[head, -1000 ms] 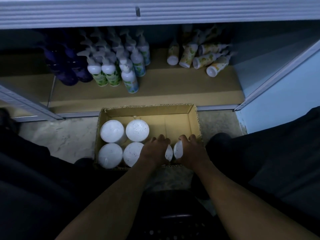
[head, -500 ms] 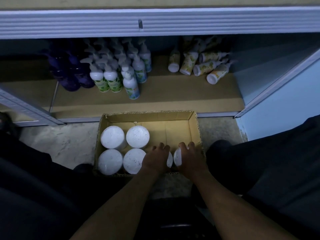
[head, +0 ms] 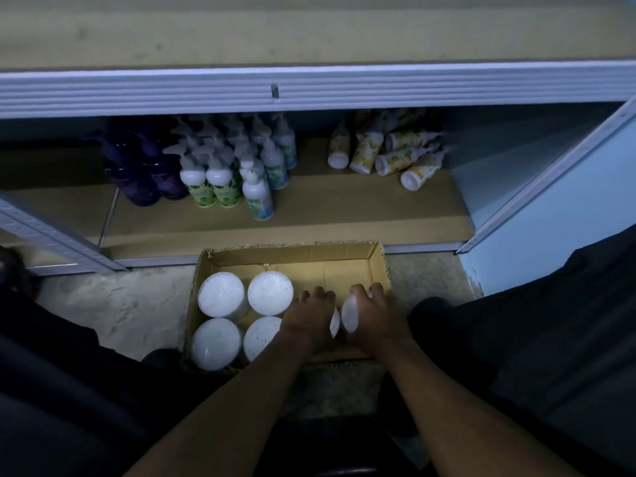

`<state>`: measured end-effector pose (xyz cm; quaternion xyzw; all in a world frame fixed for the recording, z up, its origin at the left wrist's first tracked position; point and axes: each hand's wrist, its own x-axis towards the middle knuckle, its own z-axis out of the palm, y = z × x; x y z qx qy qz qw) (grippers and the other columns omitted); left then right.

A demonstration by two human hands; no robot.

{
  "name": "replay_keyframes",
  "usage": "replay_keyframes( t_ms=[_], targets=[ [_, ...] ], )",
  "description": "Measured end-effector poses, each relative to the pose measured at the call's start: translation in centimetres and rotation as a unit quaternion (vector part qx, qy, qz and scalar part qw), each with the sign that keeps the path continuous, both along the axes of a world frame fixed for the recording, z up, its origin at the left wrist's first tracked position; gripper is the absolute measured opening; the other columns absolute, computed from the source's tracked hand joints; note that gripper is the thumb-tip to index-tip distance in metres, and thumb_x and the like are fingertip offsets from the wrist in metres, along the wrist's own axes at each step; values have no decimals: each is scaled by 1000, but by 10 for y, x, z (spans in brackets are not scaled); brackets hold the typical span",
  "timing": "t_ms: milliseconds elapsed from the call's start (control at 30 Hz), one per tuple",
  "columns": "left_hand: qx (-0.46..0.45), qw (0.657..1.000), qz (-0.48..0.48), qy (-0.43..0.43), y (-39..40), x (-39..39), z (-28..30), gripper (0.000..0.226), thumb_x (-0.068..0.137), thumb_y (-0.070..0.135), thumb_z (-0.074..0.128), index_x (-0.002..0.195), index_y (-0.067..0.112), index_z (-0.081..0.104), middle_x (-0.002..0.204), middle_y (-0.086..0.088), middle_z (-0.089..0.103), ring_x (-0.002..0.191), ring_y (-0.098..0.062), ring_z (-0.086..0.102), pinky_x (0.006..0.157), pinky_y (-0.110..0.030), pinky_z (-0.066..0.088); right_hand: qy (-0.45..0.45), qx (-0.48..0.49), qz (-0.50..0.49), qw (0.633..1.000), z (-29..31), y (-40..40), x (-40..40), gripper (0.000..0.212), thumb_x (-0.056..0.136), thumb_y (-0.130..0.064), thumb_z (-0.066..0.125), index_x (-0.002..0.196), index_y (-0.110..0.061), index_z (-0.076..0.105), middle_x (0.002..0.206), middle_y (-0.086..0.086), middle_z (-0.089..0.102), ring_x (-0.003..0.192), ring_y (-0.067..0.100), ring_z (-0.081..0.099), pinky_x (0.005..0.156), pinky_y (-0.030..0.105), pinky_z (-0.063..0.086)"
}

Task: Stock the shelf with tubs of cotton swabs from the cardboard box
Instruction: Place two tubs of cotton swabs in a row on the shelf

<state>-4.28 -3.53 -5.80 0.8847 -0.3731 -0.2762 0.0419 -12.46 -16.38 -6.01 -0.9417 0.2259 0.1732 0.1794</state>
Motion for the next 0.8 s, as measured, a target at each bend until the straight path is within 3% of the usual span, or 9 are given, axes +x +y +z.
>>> replay_keyframes(
  t_ms=[200, 367, 567, 700, 800],
  targets=[
    [4, 1000, 12, 14, -9, 21, 42, 89, 67, 55, 75, 140, 17, 40, 137, -8, 47, 121, -30, 51, 99, -44, 48, 21, 40, -15, 999, 52, -9, 13, 86, 74, -49, 77, 146, -33, 32, 152, 3, 25, 136, 32, 31, 98, 48, 48],
    [-14, 1000, 15, -21, -13, 40, 98, 90, 66, 43, 81, 141, 15, 42, 138, -10, 48, 122, -31, 52, 98, -42, 48, -30, 35, 8, 999, 106, -23, 25, 83, 78, -32, 75, 149, -35, 33, 149, 2, 29, 132, 30, 36, 98, 44, 48],
    [-46, 996, -19, -68, -21, 51, 178, 84, 68, 45, 81, 136, 14, 45, 132, -9, 51, 116, -29, 54, 87, -35, 48, -80, 17, 35, 996, 190, -44, 29, 88, 72, -43, 77, 150, -39, 35, 148, -1, 36, 134, 28, 41, 101, 42, 46],
    [-47, 993, -43, -101, -29, 56, 231, 70, 65, 53, 80, 118, 15, 57, 114, -7, 61, 97, -25, 61, 78, -42, 56, -107, -9, 50, 993, 240, -58, 26, 92, 68, -44, 78, 150, -40, 36, 148, -1, 40, 134, 24, 40, 99, 40, 46],
    [-51, 992, -59, -101, -38, 57, 278, 70, 66, 52, 81, 122, 17, 56, 116, -3, 60, 100, -23, 60, 82, -42, 55, -116, -38, 57, 991, 280, -68, 24, 87, 67, -48, 78, 146, -43, 41, 142, -1, 45, 129, 24, 45, 94, 42, 48]
  ],
)
